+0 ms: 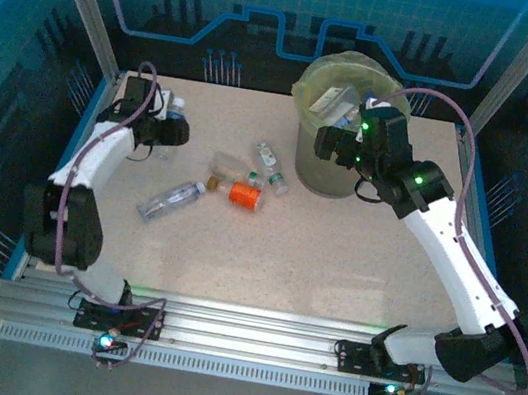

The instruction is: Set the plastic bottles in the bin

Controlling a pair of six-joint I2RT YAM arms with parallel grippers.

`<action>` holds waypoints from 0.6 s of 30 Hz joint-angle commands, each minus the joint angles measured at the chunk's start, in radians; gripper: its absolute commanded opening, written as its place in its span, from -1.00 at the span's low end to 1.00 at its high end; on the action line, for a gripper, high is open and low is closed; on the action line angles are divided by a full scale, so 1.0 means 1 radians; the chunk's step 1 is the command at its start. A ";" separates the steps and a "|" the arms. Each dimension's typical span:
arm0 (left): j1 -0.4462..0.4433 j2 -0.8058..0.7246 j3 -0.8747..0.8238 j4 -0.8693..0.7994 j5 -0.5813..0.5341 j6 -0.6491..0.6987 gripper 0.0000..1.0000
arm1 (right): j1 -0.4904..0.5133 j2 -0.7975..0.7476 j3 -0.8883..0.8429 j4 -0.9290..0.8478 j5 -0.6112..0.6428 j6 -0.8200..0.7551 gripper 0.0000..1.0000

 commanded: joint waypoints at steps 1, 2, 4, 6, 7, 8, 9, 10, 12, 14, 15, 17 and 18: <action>-0.072 -0.107 -0.073 0.126 0.151 -0.052 0.25 | 0.016 -0.045 -0.029 0.093 -0.148 0.004 0.99; -0.093 -0.135 -0.095 0.161 0.186 -0.081 0.25 | 0.016 -0.055 -0.041 0.115 -0.179 0.003 0.99; -0.141 -0.181 -0.131 0.228 0.251 -0.130 0.26 | 0.017 -0.072 -0.063 0.155 -0.235 -0.001 0.99; -0.195 -0.225 -0.167 0.306 0.305 -0.176 0.26 | 0.016 -0.079 -0.077 0.188 -0.297 -0.003 0.99; -0.216 -0.240 -0.180 0.336 0.325 -0.193 0.26 | 0.016 -0.080 -0.081 0.202 -0.324 -0.006 1.00; -0.242 -0.253 -0.191 0.364 0.347 -0.211 0.26 | 0.016 -0.080 -0.084 0.220 -0.361 -0.010 1.00; -0.264 -0.265 -0.199 0.391 0.366 -0.224 0.26 | 0.016 -0.079 -0.084 0.237 -0.402 -0.011 0.98; -0.284 -0.273 -0.203 0.411 0.379 -0.232 0.26 | 0.016 -0.076 -0.085 0.252 -0.433 -0.014 0.96; -0.327 -0.288 -0.209 0.439 0.401 -0.241 0.27 | 0.017 -0.067 -0.084 0.284 -0.505 -0.017 0.89; -0.363 -0.298 -0.212 0.461 0.415 -0.246 0.28 | 0.018 -0.054 -0.079 0.306 -0.559 -0.016 0.80; -0.381 -0.300 -0.212 0.469 0.420 -0.248 0.28 | 0.019 -0.046 -0.074 0.312 -0.578 -0.016 0.76; -0.412 -0.305 -0.212 0.485 0.432 -0.254 0.29 | 0.022 -0.025 -0.058 0.313 -0.599 -0.015 0.72; -0.428 -0.306 -0.212 0.493 0.438 -0.256 0.29 | 0.025 -0.013 -0.049 0.312 -0.611 -0.015 0.69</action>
